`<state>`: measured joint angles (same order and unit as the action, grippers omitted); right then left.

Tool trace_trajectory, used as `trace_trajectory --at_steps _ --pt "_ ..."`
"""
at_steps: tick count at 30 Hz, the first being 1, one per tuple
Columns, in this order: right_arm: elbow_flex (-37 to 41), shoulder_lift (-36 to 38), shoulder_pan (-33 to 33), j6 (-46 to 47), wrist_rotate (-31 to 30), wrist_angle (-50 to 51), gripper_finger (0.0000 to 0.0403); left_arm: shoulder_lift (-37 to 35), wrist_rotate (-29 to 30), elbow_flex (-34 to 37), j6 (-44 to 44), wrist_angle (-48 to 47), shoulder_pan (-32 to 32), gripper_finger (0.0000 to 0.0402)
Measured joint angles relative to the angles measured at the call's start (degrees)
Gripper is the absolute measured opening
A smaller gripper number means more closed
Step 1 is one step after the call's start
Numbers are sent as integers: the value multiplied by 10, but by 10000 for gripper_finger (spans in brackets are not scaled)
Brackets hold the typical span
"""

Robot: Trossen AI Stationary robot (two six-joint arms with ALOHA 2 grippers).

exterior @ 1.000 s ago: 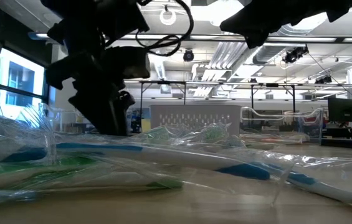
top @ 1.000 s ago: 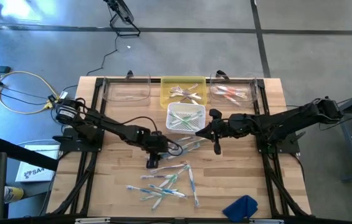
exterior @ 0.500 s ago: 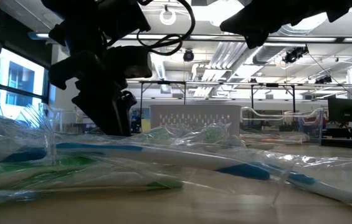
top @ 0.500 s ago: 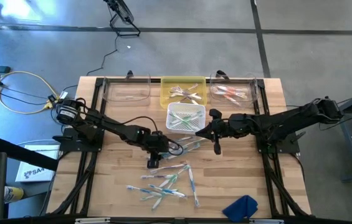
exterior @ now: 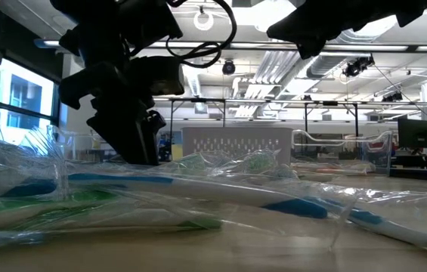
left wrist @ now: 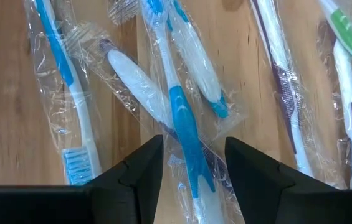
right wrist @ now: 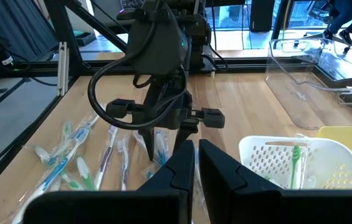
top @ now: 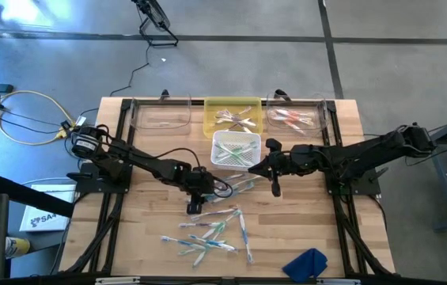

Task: Pick & Place Toothbrushes
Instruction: Put the blue toothbrush into the left transparent bin

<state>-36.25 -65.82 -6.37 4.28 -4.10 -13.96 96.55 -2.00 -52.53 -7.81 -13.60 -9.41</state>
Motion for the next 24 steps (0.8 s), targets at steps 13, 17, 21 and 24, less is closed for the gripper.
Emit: trace_trajectory --at_steps 13,17,21,24 --pt "0 0 0 0 0 0 16 0 0 0 0 1 0 129" --pt "0 0 0 0 0 0 16 0 0 0 0 1 0 98" --pt "0 0 0 0 0 0 16 0 0 0 0 2 0 74" --pt "0 0 0 0 0 0 16 0 0 0 0 2 0 63"
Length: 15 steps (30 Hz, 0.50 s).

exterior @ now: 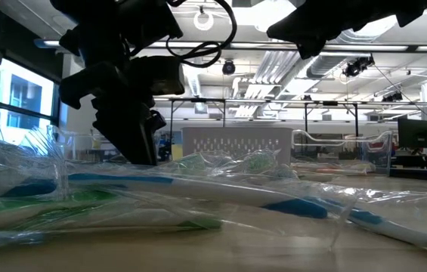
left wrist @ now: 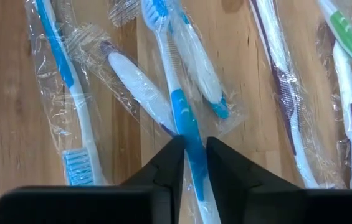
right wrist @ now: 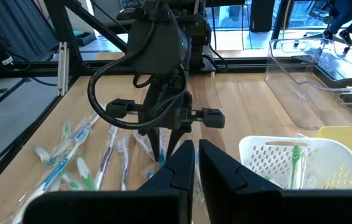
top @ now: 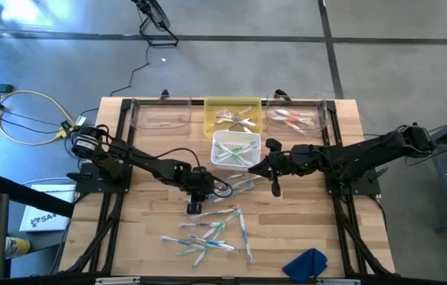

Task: Pick & Place Toothbrushes
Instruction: Put the blue toothbrush into the left transparent bin

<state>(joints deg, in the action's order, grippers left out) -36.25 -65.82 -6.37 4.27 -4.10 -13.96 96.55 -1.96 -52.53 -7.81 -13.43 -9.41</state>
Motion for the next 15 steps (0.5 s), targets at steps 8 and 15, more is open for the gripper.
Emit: trace_trajectory --at_steps 8,15 --pt "0 0 0 0 0 0 16 0 0 0 0 0 0 49" --pt "0 0 0 0 0 0 16 0 0 0 0 0 0 48"
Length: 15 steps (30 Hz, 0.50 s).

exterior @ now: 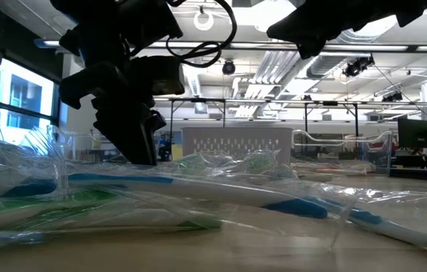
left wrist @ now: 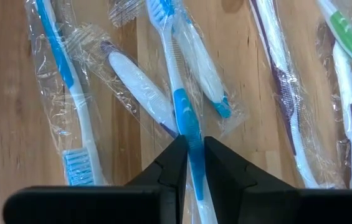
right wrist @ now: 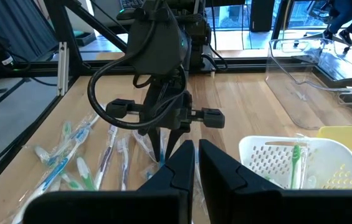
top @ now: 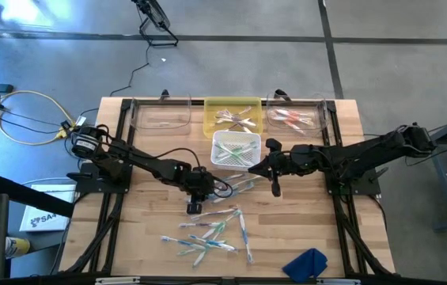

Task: Pick & Place Toothbrushes
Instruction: Put the blue toothbrush into the left transparent bin

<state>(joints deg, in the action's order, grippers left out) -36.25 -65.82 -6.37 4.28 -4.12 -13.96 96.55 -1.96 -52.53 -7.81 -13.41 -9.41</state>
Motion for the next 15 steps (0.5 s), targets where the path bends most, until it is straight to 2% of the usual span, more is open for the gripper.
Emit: trace_trajectory --at_steps 15 --pt "0 0 0 0 -4 0 16 0 0 0 0 0 0 48"
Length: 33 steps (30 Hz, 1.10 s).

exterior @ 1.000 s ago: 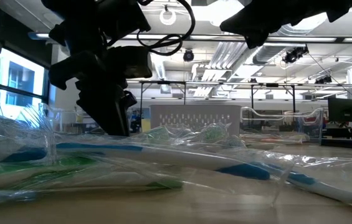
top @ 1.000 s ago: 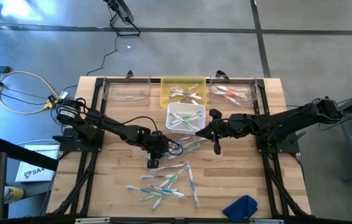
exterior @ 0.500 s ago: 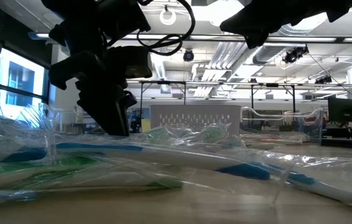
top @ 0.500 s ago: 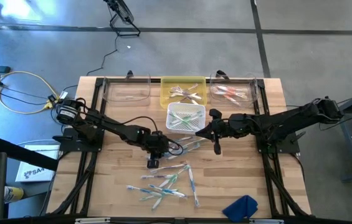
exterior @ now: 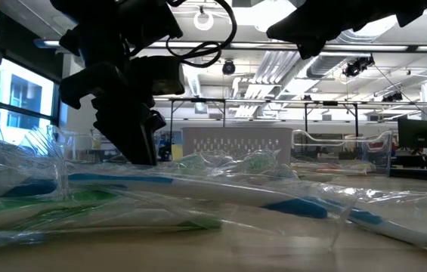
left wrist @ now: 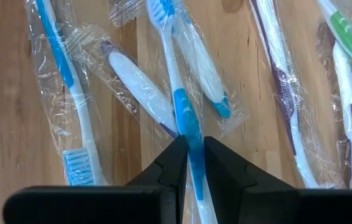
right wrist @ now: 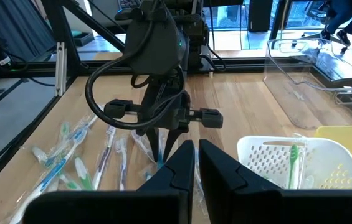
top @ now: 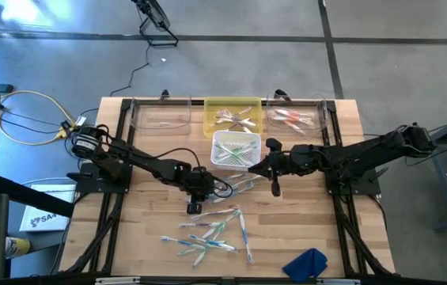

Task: Pick & Place Toothbrushes
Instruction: Put the blue toothbrush into the left transparent bin

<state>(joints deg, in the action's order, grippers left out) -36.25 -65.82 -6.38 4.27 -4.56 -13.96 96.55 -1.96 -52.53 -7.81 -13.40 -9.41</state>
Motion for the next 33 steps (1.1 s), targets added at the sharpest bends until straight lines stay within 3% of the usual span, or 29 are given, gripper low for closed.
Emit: trace_trajectory --at_steps 4,10,33 --pt "0 0 0 0 0 0 16 0 0 0 0 0 0 44" --pt "0 0 0 0 0 0 16 0 0 0 0 2 0 4" --pt "0 0 0 0 0 0 16 0 0 0 0 1 0 0"
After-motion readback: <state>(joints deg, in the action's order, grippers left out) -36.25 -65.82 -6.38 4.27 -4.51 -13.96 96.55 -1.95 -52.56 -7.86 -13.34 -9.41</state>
